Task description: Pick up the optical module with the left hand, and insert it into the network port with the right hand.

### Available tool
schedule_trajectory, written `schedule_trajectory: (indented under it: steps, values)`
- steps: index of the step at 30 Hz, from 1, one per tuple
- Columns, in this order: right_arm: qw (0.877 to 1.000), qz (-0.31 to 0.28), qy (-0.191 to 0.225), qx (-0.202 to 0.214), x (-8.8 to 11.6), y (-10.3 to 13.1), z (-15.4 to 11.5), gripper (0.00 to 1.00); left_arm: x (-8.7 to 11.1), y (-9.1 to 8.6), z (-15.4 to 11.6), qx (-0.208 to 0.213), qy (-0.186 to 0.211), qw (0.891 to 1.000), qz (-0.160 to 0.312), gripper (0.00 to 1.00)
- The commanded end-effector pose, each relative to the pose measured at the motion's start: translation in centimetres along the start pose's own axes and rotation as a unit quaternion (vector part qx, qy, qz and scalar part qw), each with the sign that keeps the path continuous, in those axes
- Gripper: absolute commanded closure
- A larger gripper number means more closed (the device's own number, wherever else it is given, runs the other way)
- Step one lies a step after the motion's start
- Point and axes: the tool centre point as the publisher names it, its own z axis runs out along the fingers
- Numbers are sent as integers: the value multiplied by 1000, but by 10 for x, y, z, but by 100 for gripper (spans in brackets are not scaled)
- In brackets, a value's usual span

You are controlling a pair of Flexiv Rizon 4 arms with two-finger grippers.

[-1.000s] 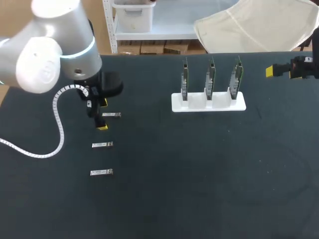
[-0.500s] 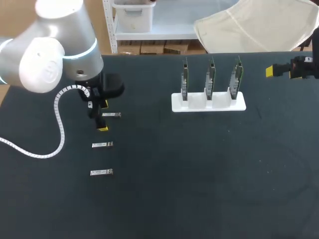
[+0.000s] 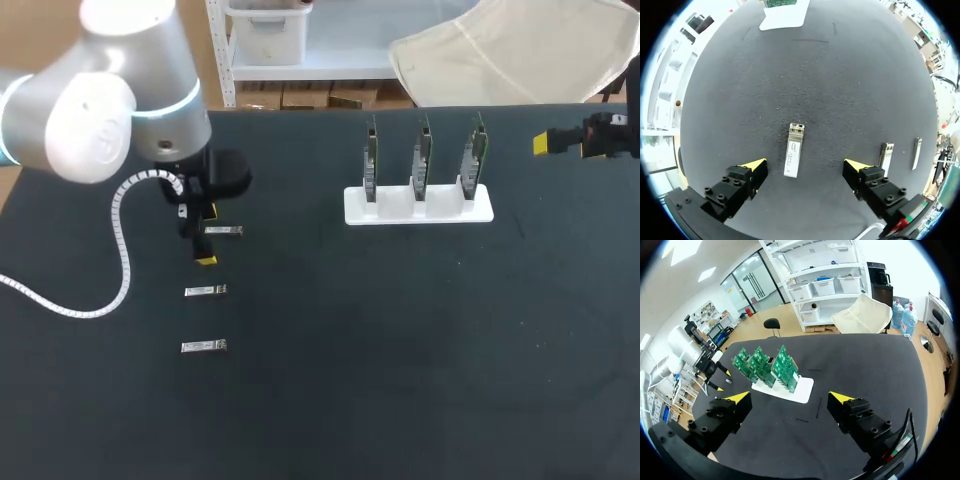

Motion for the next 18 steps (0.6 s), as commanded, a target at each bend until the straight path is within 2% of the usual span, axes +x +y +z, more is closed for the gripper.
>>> schedule_trajectory:
  steps: [1, 10, 11, 12, 13, 18]
  values:
    - [1000, 0, 0, 3, 0, 1, 0, 0, -1, 5, 1, 5, 4, 1000, -2, 0]
    - [1000, 0, 0, 3, 0, 1, 0, 0, 0, 7, 3, 13, 0, 1000, -6, 0]
    - [1000, 0, 0, 3, 0, 1, 0, 0, 0, 7, 3, 14, -6, 1000, -3, 44]
    - [1000, 0, 0, 3, 0, 1, 0, 0, 0, 7, 3, 14, -6, 1000, -3, 92]
    - [1000, 0, 0, 3, 0, 1, 0, 0, 0, 7, 3, 14, -6, 1000, -4, 100]
    - [1000, 0, 0, 3, 0, 1, 0, 0, 0, 6, 4, 16, -4, 1000, -4, 100]
